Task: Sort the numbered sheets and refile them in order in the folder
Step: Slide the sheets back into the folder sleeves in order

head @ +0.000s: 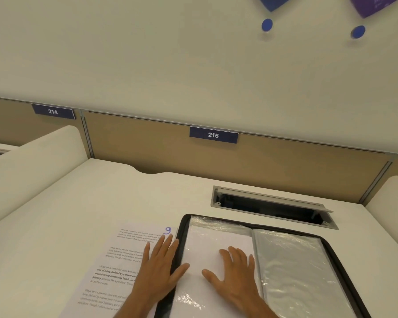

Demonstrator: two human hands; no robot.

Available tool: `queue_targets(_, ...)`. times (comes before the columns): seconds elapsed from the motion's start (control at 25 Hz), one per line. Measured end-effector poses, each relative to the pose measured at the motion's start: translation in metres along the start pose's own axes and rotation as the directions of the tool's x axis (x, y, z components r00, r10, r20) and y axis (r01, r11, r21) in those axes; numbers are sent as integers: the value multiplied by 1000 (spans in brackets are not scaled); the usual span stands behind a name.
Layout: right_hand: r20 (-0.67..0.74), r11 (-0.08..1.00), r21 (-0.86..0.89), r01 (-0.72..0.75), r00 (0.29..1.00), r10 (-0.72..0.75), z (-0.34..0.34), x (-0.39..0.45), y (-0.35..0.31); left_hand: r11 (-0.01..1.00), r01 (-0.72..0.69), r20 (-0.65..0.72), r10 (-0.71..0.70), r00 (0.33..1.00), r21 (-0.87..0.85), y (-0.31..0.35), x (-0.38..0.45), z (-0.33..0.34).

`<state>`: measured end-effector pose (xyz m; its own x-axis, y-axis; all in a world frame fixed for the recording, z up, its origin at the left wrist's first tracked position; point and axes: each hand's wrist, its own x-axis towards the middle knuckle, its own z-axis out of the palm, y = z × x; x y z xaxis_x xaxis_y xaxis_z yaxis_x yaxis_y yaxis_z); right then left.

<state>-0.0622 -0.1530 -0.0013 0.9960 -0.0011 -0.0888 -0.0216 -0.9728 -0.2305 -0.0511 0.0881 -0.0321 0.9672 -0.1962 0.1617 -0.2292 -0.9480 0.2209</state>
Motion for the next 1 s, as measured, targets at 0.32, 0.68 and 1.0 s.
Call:
queue_targets(0.32,70,965,126,229,969,-239,2,47,-76,989,116,23,-118,993,89,-81,-10,-3)
queue_targets(0.68,119,967,-43,250,963,-244,23,92,-119,982,124,-111,-109,988,145,-90,-9,16)
queue_targets(1.0,148,978,5,207,967,-205,26,91,-127,987,119,-143,-103,984,107,-92,-5,20)
